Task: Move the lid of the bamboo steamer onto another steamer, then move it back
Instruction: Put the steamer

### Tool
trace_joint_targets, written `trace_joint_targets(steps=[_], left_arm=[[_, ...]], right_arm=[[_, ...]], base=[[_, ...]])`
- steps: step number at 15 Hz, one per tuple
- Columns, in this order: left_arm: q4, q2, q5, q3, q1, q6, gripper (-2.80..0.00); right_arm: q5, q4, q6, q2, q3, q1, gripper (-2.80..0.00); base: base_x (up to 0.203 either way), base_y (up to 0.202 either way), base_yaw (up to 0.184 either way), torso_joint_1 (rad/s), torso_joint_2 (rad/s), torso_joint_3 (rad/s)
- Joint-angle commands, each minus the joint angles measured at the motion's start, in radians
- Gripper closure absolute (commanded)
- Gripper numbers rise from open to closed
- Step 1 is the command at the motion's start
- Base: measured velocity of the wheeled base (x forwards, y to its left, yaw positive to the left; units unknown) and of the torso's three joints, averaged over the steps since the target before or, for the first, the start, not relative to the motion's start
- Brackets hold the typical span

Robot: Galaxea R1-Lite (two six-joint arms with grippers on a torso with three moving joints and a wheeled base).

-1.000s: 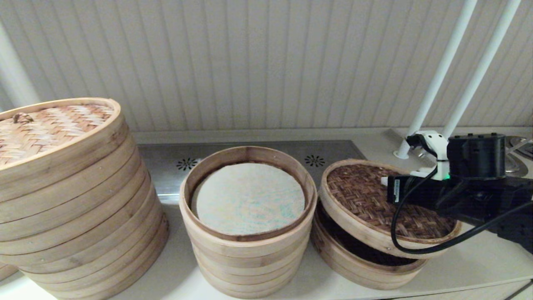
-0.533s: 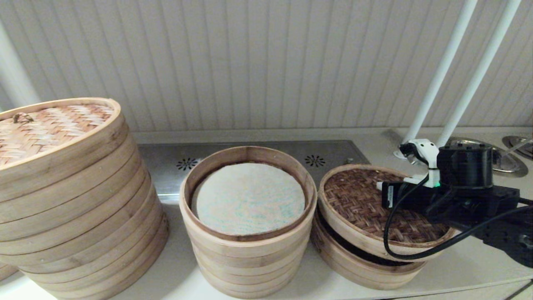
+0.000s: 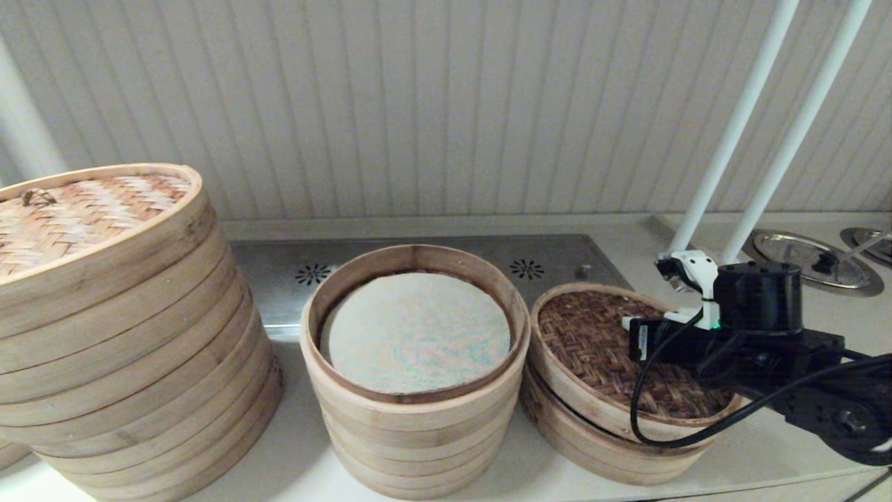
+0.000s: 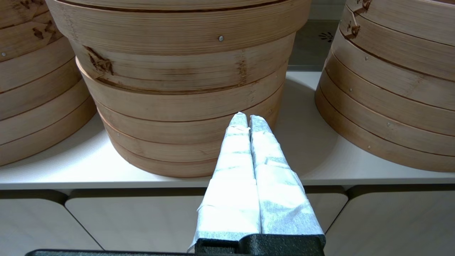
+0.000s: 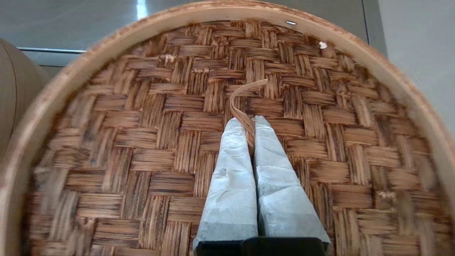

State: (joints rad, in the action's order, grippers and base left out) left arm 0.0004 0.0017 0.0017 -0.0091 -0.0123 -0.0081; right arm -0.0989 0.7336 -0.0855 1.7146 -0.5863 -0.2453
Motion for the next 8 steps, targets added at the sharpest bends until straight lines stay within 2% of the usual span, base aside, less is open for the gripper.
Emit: trace_joint_targets(steps=[1, 8], left_arm=[[0.0, 0.0, 0.001, 0.0, 0.0, 0.0, 0.0], [0.0, 0.0, 0.001, 0.0, 0.0, 0.0, 0.0]], right_arm=[[-0.001, 0.025, 0.001, 0.029, 0.015, 0.0, 0.0], [-0.001, 0.029, 0.0, 0.011, 0.059, -0.002, 0.0]], base=[[0.0, 0.0, 0.0, 0.0, 0.0, 0.0], [0.0, 0.0, 0.0, 0.0, 0.0, 0.0]])
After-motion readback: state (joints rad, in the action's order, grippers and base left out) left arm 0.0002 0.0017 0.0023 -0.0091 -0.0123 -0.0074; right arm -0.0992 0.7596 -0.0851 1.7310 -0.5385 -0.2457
